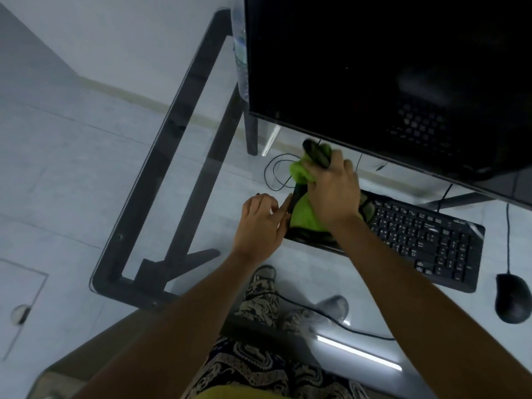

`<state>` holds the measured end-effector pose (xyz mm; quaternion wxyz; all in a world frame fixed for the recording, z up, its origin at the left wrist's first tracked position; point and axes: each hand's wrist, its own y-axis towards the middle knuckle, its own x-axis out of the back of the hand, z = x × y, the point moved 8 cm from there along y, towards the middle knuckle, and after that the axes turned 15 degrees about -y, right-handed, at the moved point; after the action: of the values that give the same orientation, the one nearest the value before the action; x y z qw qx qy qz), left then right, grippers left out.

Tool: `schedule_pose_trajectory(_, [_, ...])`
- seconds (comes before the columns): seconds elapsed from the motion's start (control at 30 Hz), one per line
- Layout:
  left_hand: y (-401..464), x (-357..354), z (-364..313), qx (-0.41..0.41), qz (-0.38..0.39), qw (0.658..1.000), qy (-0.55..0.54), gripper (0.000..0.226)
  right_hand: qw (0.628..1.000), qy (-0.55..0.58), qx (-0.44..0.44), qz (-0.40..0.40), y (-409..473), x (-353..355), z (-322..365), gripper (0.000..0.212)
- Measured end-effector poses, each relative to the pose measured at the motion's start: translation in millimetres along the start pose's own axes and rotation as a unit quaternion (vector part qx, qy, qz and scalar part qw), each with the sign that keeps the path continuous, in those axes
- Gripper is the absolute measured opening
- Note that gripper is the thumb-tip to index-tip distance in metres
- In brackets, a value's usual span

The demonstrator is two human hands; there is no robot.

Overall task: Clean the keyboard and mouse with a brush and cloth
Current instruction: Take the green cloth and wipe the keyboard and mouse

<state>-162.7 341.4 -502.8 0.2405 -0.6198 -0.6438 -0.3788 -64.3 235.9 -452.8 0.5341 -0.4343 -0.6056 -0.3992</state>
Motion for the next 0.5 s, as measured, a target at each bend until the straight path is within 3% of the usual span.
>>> schedule_pose_trajectory(0.1, [-1,-1,1,0.006,0.012,1.0,-0.006,0.04,0.998,0.034,-0.058,0.008,9,-3,-2,0.038])
schedule_pose_trajectory(0.2, [-2,-1,2,0.001,0.008,1.0,0.0,0.041,0.996,0.092,0.006,-0.017,-35,-6,-4,0.047])
schedule_pose_trajectory(0.3, [-2,-1,-1,0.003,0.015,1.0,0.015,0.046,0.996,0.053,0.055,-0.048,-86,-8,-36,0.06])
schedule_pose_trajectory(0.4, [-1,-3,-3,-0.011,0.025,0.999,0.026,0.051,0.994,0.017,-0.074,-0.075,-92,-8,-89,0.048])
schedule_pose_trajectory(0.5, [0,-4,1,-0.008,0.028,0.999,0.021,0.05,0.972,0.019,-0.23,-0.055,-77,-8,-75,0.033])
